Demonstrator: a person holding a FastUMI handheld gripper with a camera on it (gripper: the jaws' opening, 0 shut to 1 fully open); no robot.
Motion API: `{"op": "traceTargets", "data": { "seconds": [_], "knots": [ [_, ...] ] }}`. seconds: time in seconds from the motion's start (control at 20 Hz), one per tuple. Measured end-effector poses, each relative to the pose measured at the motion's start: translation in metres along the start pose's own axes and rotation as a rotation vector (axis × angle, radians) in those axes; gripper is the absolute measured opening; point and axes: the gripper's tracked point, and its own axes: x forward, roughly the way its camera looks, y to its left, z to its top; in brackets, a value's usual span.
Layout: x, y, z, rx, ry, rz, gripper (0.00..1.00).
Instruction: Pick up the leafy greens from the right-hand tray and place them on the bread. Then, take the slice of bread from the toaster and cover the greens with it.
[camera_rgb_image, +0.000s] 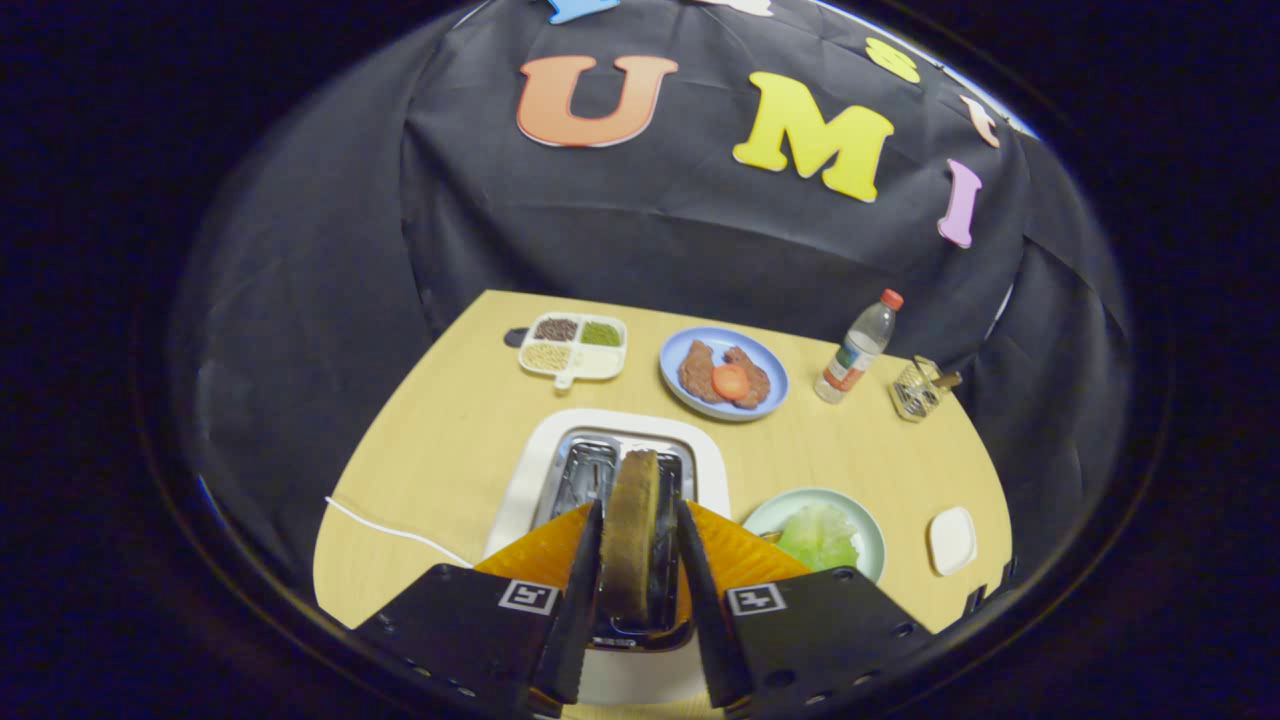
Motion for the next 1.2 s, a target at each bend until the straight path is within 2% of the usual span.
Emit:
{"op": "traceTargets", "data": {
  "seconds": [0.05,0.1,0.15,0.35,0.8,1.05,1.2],
  "knots": [
    [-0.002,0.003,0.001,0.009,0.000,0.023,0.38],
    [0.000,-0.003,0.000,0.003,0.002,0.003,0.35],
    [-0.003,-0.005,0.001,0.007,0.007,0.006,0.16],
    [-0.013,-0.012,-0.002,0.053,0.038,0.041,0.15],
    [-0.059,-0.044,0.039,0.174,-0.018,0.130,0.14],
    [-0.083,-0.074,0.056,0.207,-0.069,0.147,0.14],
    [-0.079,-0.097,0.052,0.226,-0.073,0.131,0.14]
  ]
}}
